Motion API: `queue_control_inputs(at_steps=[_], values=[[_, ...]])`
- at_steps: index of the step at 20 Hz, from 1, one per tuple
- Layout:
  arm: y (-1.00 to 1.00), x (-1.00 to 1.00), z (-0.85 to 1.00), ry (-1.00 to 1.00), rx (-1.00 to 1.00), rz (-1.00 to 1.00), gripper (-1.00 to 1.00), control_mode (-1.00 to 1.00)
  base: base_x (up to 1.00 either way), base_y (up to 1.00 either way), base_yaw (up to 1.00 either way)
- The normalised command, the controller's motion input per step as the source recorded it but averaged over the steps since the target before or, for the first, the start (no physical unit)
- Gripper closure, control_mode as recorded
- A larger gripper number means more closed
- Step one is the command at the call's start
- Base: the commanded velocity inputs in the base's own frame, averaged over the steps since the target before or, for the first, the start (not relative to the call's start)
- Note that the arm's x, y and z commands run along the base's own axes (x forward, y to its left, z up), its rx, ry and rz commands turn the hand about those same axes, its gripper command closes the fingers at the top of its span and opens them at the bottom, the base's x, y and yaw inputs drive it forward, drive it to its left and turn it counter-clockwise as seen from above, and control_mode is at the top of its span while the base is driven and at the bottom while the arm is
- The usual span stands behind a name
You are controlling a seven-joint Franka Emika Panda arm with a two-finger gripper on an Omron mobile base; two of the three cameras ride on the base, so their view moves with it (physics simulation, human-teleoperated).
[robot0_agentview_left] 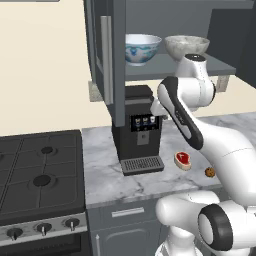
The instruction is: Pick both bowls and place them on the counter. Then place the steak in one bowl and place the cookie dough ball in the other bowl.
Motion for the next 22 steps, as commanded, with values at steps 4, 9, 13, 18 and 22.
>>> queue_control_inputs(at_steps=[4,9,13,18,22], values=[[0.0,-0.03,0.0,-0.01,0.0,0.0,-1.0,-1.0,0.0,0.0,0.0],[0.0,-0.06,0.03,-0.01,0.02,-0.03,-1.0,-1.0,0.0,0.0,0.0],[-0.01,-0.15,0.29,-0.1,0.1,-0.09,-1.0,-1.0,0.0,0.0,0.0],[-0.05,-0.15,0.44,-0.03,0.12,-0.16,-1.0,-1.0,0.0,0.0,0.0],[-0.01,-0.03,0.49,0.0,0.12,-0.18,-1.0,-1.0,0.0,0.0,0.0]])
